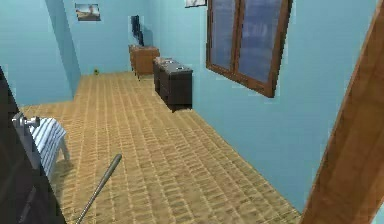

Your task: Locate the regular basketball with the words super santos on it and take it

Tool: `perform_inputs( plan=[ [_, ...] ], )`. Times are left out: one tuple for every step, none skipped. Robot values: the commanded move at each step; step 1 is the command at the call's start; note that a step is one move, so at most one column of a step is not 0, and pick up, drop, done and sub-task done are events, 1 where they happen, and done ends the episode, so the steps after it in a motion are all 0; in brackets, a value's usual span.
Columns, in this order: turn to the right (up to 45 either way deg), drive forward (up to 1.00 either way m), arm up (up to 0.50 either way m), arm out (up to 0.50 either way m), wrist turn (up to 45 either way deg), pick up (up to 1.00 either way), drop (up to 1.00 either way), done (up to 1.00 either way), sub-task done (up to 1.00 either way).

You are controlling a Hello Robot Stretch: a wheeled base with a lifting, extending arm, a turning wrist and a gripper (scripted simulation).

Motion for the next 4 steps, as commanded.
perform_inputs(
  plan=[
    [-42.0, 0.0, 0.0, 0.0, 0.0, 0.0, 0.0, 0.0, 0.0],
    [0.0, 0.05, 0.0, 0.0, 0.0, 0.0, 0.0, 0.0, 0.0],
    [27.0, 0.0, 0.0, 0.0, 0.0, 0.0, 0.0, 0.0, 0.0],
    [0.0, 1.0, 0.0, 0.0, 0.0, 0.0, 0.0, 0.0, 0.0]
  ],
)
